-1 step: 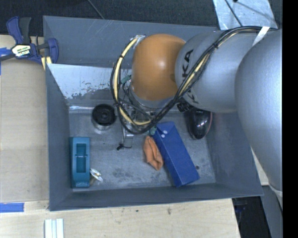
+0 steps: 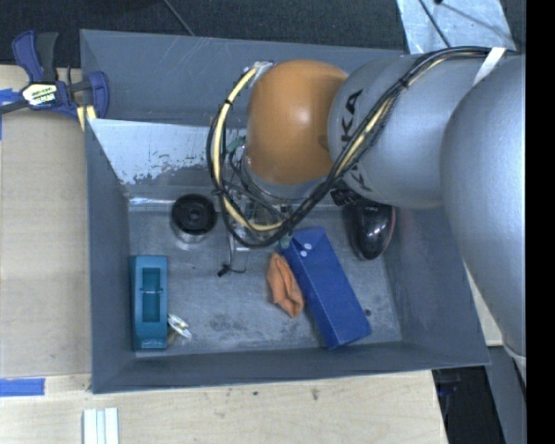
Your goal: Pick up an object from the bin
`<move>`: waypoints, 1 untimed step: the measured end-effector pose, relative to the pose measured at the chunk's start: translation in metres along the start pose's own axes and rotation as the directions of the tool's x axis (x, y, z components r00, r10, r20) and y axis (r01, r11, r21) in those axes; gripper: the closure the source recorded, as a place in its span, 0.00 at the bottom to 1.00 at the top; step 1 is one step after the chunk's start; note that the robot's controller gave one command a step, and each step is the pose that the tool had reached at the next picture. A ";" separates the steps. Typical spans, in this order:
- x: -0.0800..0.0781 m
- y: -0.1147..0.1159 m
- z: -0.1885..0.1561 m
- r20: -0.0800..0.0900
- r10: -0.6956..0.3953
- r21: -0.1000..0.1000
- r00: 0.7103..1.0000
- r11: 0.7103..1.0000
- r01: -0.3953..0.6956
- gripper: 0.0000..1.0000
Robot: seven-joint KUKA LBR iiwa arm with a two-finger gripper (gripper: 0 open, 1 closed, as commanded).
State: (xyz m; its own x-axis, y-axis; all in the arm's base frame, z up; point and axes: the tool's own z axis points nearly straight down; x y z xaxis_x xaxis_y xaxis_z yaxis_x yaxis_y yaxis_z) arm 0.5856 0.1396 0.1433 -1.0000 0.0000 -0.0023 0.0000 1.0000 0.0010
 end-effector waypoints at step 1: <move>0.001 -0.037 -0.016 -0.001 -0.031 -0.002 1.000 1.000 0.031 0.00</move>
Offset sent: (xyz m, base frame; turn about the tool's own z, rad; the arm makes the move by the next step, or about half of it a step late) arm -0.0251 -0.0652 0.0338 0.0018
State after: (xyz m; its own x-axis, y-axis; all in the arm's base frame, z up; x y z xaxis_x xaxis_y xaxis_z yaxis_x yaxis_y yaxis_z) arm 0.5848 0.1024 0.1597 -0.9995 -0.0314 -0.0017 -0.0314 0.9995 0.0027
